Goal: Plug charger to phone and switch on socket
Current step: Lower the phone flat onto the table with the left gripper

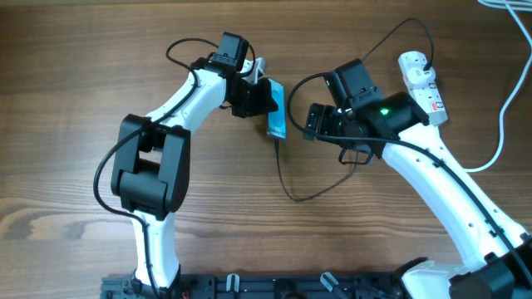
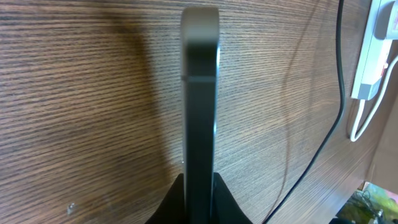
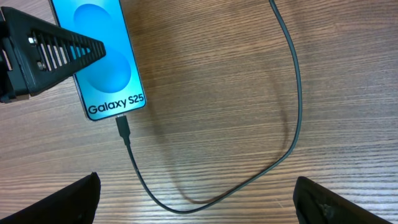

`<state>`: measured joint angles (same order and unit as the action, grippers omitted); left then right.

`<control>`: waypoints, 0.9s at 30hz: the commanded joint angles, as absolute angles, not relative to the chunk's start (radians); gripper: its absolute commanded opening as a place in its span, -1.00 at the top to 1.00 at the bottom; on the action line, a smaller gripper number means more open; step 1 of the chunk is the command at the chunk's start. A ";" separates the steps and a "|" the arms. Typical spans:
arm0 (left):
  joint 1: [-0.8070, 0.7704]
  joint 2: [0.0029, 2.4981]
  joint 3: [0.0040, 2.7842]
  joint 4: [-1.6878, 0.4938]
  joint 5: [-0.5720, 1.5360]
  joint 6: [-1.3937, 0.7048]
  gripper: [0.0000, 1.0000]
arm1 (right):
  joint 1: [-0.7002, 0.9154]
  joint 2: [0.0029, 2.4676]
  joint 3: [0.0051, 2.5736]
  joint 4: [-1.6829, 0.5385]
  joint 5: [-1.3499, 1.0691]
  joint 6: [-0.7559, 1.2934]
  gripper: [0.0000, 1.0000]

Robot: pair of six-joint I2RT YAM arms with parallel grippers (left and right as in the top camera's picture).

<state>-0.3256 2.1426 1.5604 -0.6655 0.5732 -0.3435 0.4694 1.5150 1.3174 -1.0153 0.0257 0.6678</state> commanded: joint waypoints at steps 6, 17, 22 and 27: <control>-0.339 2.189 1.557 -0.661 0.598 -0.346 0.88 | 0.470 1.522 1.331 -1.007 0.014 0.655 -0.99; -0.343 2.200 1.557 -0.649 0.596 -0.345 0.76 | 0.470 1.522 1.331 -1.008 0.015 0.654 -1.00; -0.343 2.200 1.557 -0.650 0.589 -0.345 0.67 | 0.470 1.522 1.331 -1.012 0.014 0.654 -0.99; -0.343 2.200 1.557 -0.650 0.588 -0.345 0.65 | 0.470 1.522 1.331 -1.013 0.015 0.654 -0.99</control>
